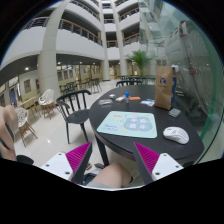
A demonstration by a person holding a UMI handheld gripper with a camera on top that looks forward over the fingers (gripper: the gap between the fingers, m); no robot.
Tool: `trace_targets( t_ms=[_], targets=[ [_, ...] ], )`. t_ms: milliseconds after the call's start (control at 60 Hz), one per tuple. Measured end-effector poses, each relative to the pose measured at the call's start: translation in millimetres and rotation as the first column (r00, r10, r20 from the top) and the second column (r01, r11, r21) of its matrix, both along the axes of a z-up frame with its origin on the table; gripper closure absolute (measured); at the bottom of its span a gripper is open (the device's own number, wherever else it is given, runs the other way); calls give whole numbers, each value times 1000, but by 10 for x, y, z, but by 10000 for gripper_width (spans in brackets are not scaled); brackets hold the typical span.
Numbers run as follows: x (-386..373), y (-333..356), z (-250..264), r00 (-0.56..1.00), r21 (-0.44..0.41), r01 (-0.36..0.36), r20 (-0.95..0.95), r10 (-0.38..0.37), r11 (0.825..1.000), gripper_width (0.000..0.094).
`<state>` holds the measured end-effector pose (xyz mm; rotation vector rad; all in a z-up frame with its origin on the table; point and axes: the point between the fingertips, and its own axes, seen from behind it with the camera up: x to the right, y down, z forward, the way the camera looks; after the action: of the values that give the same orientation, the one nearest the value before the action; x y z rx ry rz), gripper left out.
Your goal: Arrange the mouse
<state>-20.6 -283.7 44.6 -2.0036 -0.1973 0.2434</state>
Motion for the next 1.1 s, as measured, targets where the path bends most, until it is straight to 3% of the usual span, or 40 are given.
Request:
trace_targets(
  t_ms=[183, 317, 450, 533, 800, 1100],
  targets=[
    [713, 205, 35, 992, 11, 124, 31, -124, 992, 77],
    [1519, 438, -93, 965, 18, 251, 76, -252, 968, 74],
    [2213, 731, -255, 939, 15, 326, 111, -325, 945, 90],
    [2505, 839, -373, 930, 10, 335, 160, -332, 942, 88],
    [2696, 1232, -538, 959, -46, 256, 140, -248, 966, 78],
    [2889, 1876, -587, 966, -132, 238, 132, -221, 962, 103]
  ],
)
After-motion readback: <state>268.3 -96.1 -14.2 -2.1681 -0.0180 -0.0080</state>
